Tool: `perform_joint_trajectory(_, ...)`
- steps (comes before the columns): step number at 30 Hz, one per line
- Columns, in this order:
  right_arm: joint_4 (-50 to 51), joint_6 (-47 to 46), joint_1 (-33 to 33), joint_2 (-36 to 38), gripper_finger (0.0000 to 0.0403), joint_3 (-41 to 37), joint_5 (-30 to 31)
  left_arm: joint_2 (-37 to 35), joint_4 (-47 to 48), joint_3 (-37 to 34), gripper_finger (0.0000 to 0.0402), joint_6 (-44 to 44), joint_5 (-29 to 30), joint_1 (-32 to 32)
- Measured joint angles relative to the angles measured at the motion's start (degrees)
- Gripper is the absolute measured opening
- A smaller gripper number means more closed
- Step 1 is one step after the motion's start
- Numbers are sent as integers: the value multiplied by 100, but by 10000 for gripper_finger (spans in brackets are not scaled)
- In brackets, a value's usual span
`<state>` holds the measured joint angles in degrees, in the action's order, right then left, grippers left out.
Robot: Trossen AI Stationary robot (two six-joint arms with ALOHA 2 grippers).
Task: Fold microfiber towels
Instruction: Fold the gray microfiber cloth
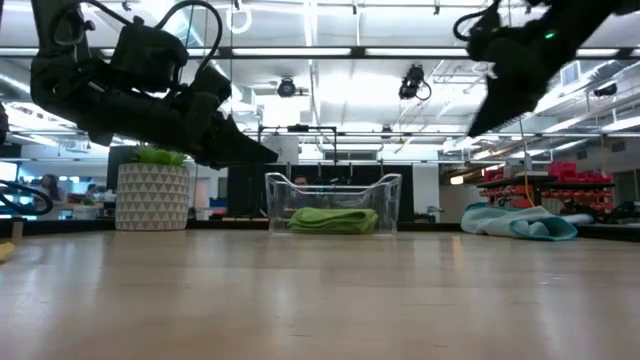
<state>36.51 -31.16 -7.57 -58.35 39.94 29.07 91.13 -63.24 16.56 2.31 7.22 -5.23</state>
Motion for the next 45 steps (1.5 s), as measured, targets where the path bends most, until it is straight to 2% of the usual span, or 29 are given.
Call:
perform_joint_trajectory(6,776,-2053,-1301,-318,28,105,-1002,0,-2,0,22,45,-2,3)
perform_joint_trajectory(16,2123,-5930,-3019,-384,200,103,-2409,0,2,0,6,111,-3,338)
perform_joint_trajectory(19,2492,-6831,-3360,-432,228,21,-2700,0,4,0,18,116,-2,437)
perform_joint_trajectory(23,2516,-7569,-3639,-616,236,-223,-2948,0,2,0,28,136,-4,537)
perform_joint_trajectory(28,2427,-7824,-3830,-1032,224,-485,-3279,0,2,0,12,140,3,553)
perform_joint_trajectory(35,777,-7816,-3841,-1256,177,-995,-3286,0,-1,0,17,146,3,553)
perform_joint_trajectory(39,539,-7502,-3834,-1258,115,-1058,-3034,0,-1,0,24,151,3,553)
perform_joint_trajectory(43,854,-6872,-3603,-1259,32,-621,-2505,0,-1,0,11,153,3,553)
perform_joint_trajectory(45,849,-6355,-3398,-1259,11,-359,-2174,0,-1,0,7,149,3,553)
